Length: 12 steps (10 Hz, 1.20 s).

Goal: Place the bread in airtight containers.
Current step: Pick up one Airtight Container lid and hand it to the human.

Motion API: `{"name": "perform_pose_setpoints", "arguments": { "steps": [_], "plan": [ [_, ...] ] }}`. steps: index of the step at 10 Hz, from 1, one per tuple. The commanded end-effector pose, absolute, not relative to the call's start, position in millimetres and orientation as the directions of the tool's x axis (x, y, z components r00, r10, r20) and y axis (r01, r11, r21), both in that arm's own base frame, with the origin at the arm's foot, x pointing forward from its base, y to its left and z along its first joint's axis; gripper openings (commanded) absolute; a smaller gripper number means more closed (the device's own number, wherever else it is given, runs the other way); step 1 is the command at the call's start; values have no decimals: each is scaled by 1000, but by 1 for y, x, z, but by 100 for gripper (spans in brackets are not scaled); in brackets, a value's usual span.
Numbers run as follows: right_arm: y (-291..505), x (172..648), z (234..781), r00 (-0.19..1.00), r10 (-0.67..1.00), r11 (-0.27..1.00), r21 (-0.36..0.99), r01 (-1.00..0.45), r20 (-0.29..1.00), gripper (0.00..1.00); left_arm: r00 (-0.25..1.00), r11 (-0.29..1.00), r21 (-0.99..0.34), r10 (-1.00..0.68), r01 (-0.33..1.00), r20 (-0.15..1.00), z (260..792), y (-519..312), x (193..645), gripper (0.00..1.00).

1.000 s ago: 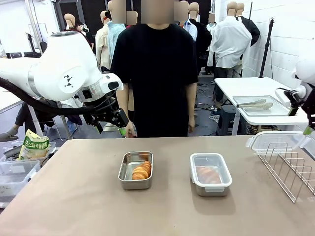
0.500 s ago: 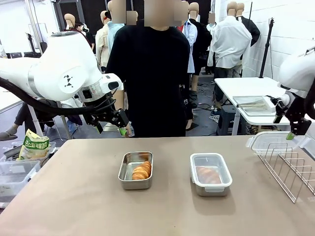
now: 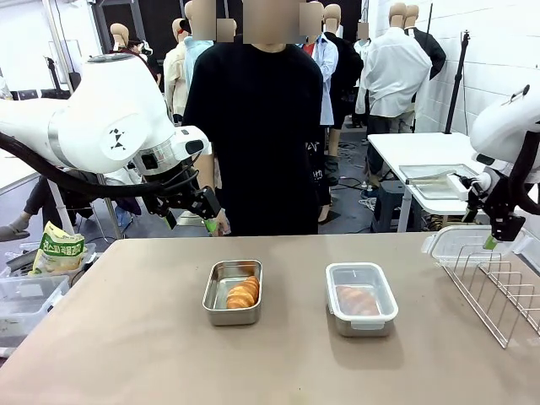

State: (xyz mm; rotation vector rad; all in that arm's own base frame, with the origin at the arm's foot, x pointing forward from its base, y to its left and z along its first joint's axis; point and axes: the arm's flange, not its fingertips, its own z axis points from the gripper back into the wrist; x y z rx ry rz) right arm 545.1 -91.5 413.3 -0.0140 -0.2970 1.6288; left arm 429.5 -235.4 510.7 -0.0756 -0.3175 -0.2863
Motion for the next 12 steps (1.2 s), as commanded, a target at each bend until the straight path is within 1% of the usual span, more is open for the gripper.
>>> {"name": "perform_pose_setpoints", "arguments": {
  "steps": [1, 2, 7, 12],
  "plan": [
    [-95, 554, 410, -102, 976, -59, -215, -975, 193, 100, 912, 959, -33, -257, 281, 319, 511, -234, 429, 100],
    [-96, 555, 408, -101, 978, -61, -210, -976, 183, 91, 912, 959, -33, -257, 281, 319, 511, -234, 429, 100],
    [-96, 559, 405, -92, 981, -61, -182, -981, 170, 0, 912, 959, -33, -257, 281, 319, 511, -234, 429, 100],
    [-99, 554, 412, -78, 981, -47, -173, -984, 176, 0, 912, 959, -33, -257, 281, 319, 511, -234, 429, 100]
  ]
}}
